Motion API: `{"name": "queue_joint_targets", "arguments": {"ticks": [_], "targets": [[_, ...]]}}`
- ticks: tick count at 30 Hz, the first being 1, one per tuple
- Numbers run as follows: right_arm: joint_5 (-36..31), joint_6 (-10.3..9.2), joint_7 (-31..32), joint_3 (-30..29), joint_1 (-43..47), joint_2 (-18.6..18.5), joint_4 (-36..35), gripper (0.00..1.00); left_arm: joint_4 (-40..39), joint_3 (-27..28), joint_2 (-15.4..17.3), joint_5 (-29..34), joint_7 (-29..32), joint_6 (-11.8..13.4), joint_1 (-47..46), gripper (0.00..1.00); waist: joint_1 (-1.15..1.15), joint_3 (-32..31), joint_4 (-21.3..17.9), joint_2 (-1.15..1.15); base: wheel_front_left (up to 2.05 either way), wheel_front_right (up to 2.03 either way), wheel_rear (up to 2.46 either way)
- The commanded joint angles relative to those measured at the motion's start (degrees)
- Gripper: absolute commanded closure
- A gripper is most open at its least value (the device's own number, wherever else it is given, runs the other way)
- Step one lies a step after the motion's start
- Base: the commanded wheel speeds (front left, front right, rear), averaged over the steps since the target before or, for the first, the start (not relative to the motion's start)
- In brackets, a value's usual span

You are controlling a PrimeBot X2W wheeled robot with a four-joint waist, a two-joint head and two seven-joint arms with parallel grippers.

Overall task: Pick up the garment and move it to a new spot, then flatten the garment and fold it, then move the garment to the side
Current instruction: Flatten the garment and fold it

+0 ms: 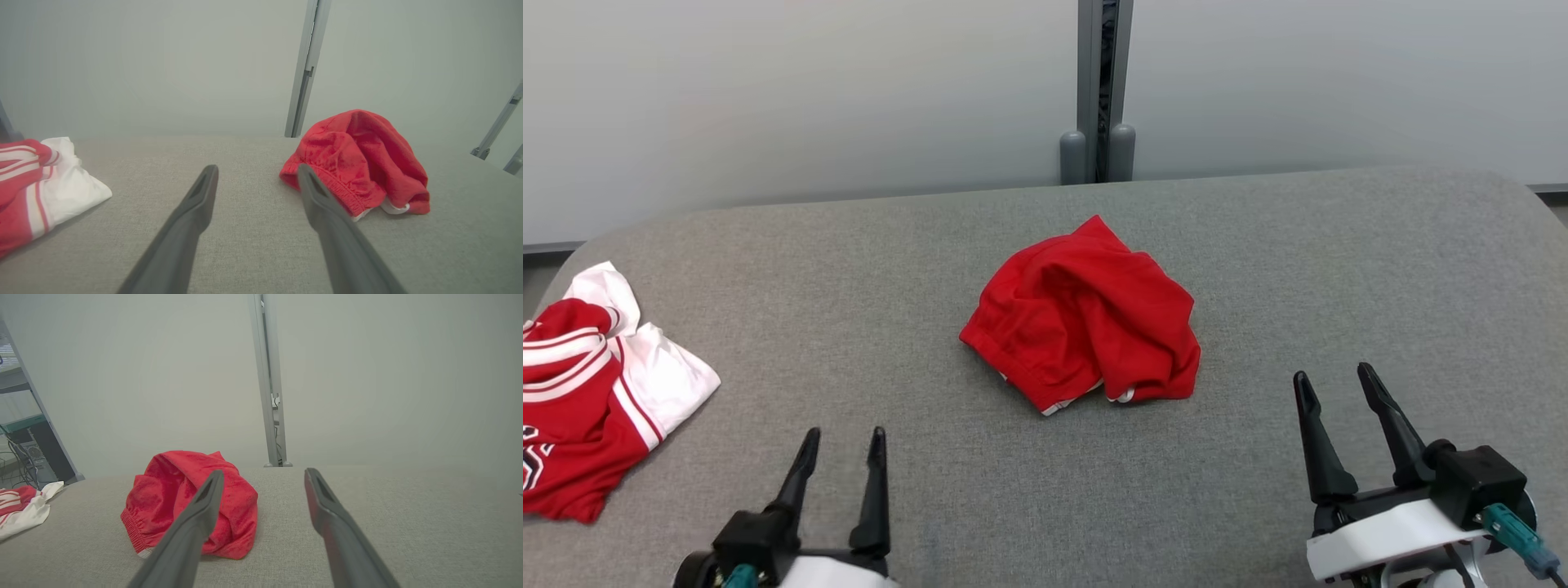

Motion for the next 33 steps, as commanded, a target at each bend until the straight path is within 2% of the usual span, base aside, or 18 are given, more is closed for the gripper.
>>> {"name": "queue_joint_targets", "arguments": {"ticks": [1,9,16,20,24,33], "targets": [[0.5,0.09,-0.4,0.4,-0.9,-0.5,0.1,0.00,1.7,-1.3,0.2,0.1,-0.2,-0.5,-2.5,0.00,0.00,0.7,0.0,0.00,0.00,0.00,0.00],[1.3,0.09,-0.4,1.5,-5.1,-1.7,-1.0,0.00,10.8,-12.3,0.2,-3.0,-0.2,-3.3,-12.9,0.00,0.00,5.8,-0.6,0.00,0.00,0.00,0.00],[1.7,0.09,-0.4,2.3,-7.4,-1.9,-1.5,0.00,23.5,-23.1,0.2,-6.6,-0.2,-4.4,-22.5,0.00,0.00,9.7,-1.0,0.00,0.00,0.00,0.00],[1.8,0.09,-0.4,2.6,-8.1,-2.2,-1.6,0.00,28.3,-26.6,0.2,-8.1,-0.2,-4.4,-26.4,0.00,0.00,11.1,-1.3,0.00,0.00,0.00,0.00],[1.9,0.09,-0.4,2.7,-9.1,-2.4,-1.9,0.00,31.9,-29.3,0.2,-9.9,-0.2,-3.3,-29.9,0.00,0.00,12.9,-1.8,0.00,0.00,0.00,0.00],[2.1,0.09,-0.4,3.4,-10.9,-2.7,-2.3,0.00,35.6,-34.1,0.2,-11.7,-0.2,-2.2,-35.1,0.00,0.00,15.0,-3.1,0.00,0.00,0.00,0.00]]}}
